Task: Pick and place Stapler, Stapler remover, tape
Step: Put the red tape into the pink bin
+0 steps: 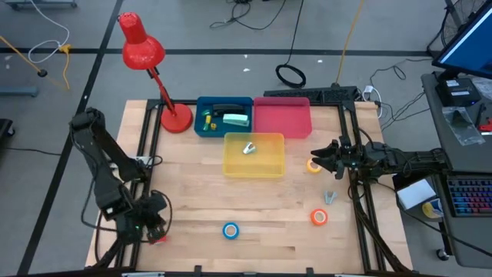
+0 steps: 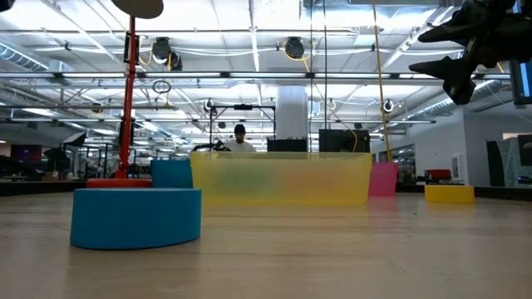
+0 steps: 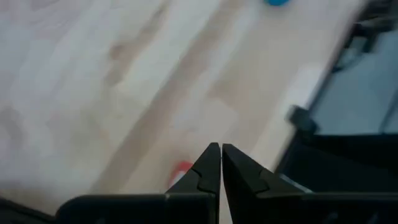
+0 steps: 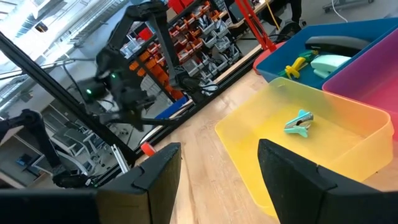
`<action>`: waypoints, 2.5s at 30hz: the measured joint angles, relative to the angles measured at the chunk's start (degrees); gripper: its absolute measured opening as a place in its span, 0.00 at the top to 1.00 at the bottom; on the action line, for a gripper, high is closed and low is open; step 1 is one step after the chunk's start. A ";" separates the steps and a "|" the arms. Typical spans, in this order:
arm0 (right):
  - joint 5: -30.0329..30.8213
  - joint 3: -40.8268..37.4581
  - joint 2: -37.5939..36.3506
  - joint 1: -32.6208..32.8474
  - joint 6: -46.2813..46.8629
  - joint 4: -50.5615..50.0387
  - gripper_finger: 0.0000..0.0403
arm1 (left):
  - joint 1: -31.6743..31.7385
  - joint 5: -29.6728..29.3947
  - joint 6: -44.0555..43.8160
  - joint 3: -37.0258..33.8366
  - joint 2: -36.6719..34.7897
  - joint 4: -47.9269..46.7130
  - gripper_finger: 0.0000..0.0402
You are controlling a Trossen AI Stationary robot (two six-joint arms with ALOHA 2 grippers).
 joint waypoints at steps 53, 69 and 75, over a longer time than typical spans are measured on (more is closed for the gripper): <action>0.04 0.00 0.02 0.00 -1.40 0.10 0.48 | 0.17 21.34 0.86 4.15 13.55 3.65 0.44; 0.04 0.00 0.00 0.00 -0.96 0.19 0.48 | 0.26 22.01 3.44 4.09 17.66 -0.27 0.44; 0.04 0.00 0.01 0.01 -0.96 0.20 0.48 | 0.50 23.91 2.75 4.09 17.66 -1.42 0.44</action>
